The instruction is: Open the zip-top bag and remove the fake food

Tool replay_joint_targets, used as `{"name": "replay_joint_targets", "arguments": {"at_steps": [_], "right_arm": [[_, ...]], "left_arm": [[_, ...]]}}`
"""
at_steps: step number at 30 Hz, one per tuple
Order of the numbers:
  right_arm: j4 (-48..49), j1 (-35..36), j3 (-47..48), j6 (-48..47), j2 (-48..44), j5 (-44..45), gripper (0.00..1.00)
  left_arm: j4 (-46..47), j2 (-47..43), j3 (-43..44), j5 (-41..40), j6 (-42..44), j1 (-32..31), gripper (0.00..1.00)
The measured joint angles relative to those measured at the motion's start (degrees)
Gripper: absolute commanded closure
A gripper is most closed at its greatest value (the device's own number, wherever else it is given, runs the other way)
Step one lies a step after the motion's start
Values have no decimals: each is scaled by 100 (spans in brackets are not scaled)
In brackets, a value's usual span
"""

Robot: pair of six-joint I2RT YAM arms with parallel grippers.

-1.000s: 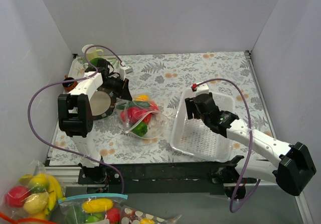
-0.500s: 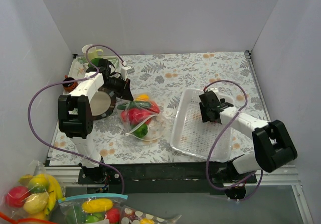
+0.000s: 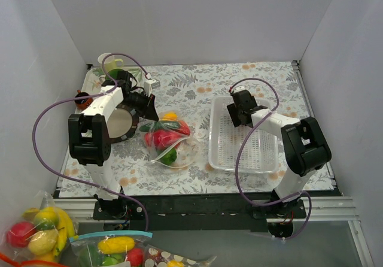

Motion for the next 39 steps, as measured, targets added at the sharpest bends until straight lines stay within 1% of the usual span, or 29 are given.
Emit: {"name": "replay_joint_targets", "arguments": {"at_steps": [2,3,4,5,11,15,16,18,19,20,21,23,25,27,28,29,31,32,33,36,37,38,39], "right_arm": [[98,-39,177,-166,160,-94,29],[111,-48,262,-247,221,-94,17],[116,-59,345,-299,275,-83,8],[107,-63,415,-330,306,-63,2],[-470,-31,1097,-286,223,254,2],[-929,214,1303,-181,-422,446,2],[-1043,341,1303,-149,-671,442,3],[-1139,710,1263,-105,-1189,341,21],[-1113,1021,1193,-98,-1513,291,31],[-1036,1434,1086,-70,-1851,232,50],[-968,1880,960,-13,-2151,122,59],[-769,2782,693,203,-2568,-122,72],[-494,3427,304,415,-2743,-328,76],[-284,3770,-114,636,-2658,-492,76],[-223,3864,-304,728,-2544,-573,74],[-184,3926,-472,833,-2396,-658,65],[-107,4026,-708,1003,-2085,-822,55],[-87,4081,-782,1082,-1934,-901,45],[-50,4135,-813,1137,-1801,-977,42],[299,4398,-841,1268,-1545,-1139,37],[450,4463,-841,1298,-1486,-1180,34],[586,4529,-839,1325,-1412,-1217,25],[719,4568,-835,1357,-1327,-1239,21]], "left_arm": [[-17,-68,-37,0,22,0,100],[-26,-120,-74,0,35,0,100],[-42,-157,-98,2,39,0,100],[-50,-195,-118,2,39,0,100],[-22,-254,-214,24,35,0,100],[28,-254,-282,48,9,0,100],[42,-254,-297,50,-9,-2,100],[74,-262,-323,55,-35,-15,100],[92,-267,-343,57,-55,-22,100],[111,-275,-363,52,-76,-28,100],[127,-282,-374,44,-103,-39,100],[188,-299,-398,24,-144,-61,100],[225,-310,-426,9,-190,-85,100],[240,-310,-426,-11,-229,-116,100],[243,-310,-426,-24,-251,-129,100],[247,-310,-426,-28,-267,-140,100],[260,-310,-426,-50,-291,-155,100],[269,-315,-426,-68,-306,-160,100],[278,-319,-426,-92,-313,-164,100],[280,-332,-426,-149,-334,-173,100],[280,-332,-426,-164,-339,-175,100],[280,-332,-426,-177,-354,-175,100],[280,-332,-426,-181,-356,-175,100]]}}
